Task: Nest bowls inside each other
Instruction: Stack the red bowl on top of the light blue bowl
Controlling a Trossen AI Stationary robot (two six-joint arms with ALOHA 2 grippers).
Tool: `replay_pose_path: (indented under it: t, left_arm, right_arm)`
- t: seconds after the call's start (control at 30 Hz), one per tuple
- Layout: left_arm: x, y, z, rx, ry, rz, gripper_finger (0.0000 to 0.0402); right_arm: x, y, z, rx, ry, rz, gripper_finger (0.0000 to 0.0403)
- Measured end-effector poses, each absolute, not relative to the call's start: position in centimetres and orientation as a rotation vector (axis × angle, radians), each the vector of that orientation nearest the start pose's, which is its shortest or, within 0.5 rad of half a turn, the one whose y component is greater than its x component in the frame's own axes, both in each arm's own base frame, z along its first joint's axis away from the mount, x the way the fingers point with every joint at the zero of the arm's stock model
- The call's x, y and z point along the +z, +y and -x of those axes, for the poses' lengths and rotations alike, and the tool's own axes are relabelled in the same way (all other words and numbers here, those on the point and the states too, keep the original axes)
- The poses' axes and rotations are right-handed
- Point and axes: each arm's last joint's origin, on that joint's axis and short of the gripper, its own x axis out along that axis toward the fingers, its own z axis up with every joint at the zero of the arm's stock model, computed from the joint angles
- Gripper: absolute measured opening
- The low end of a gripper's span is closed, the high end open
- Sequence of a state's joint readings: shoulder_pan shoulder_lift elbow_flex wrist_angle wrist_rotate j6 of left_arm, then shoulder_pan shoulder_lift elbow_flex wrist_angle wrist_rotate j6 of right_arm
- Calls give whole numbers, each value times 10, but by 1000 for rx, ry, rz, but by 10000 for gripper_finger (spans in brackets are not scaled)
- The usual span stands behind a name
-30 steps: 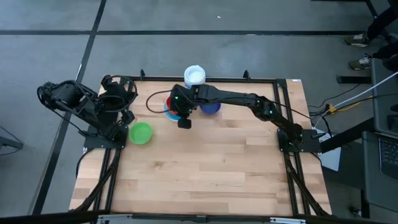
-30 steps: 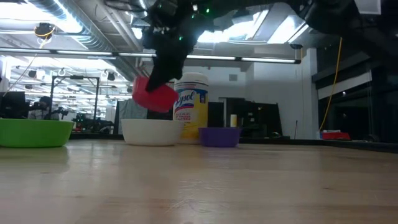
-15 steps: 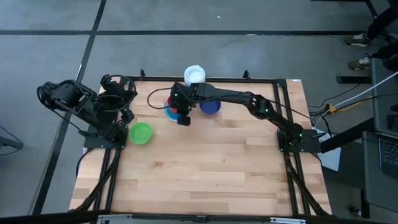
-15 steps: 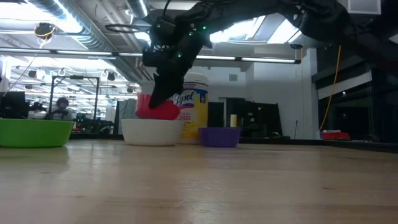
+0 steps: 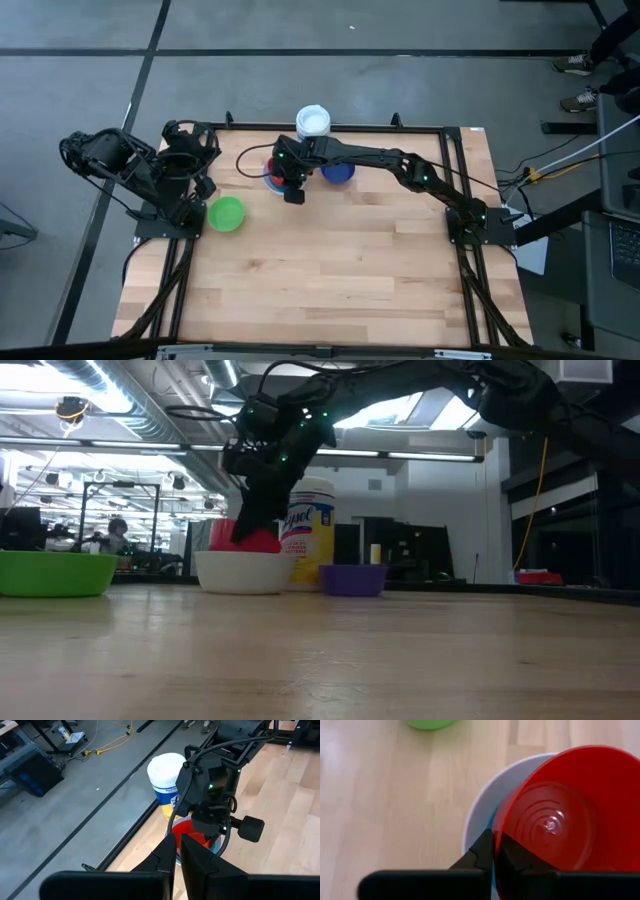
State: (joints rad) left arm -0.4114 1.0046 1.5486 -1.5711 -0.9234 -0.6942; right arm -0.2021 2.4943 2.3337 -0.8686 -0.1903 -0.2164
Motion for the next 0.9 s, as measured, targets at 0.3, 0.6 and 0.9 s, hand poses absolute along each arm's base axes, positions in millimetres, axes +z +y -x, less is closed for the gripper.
replay_pose_path:
  t: [0.3,0.6,0.9]
  left_arm:
    - [431,-19,-102,702,596,5,19]
    - [431,-19,-102,703,596,2,19]
    - [431,-19,-102,703,596,1,19]
  right_arm:
    - [202,-106,-522,153,966,-69,136]
    - [202,-105,-520,19,1017,-26,160]
    - [201,-90,-523,41,1029,59,16]
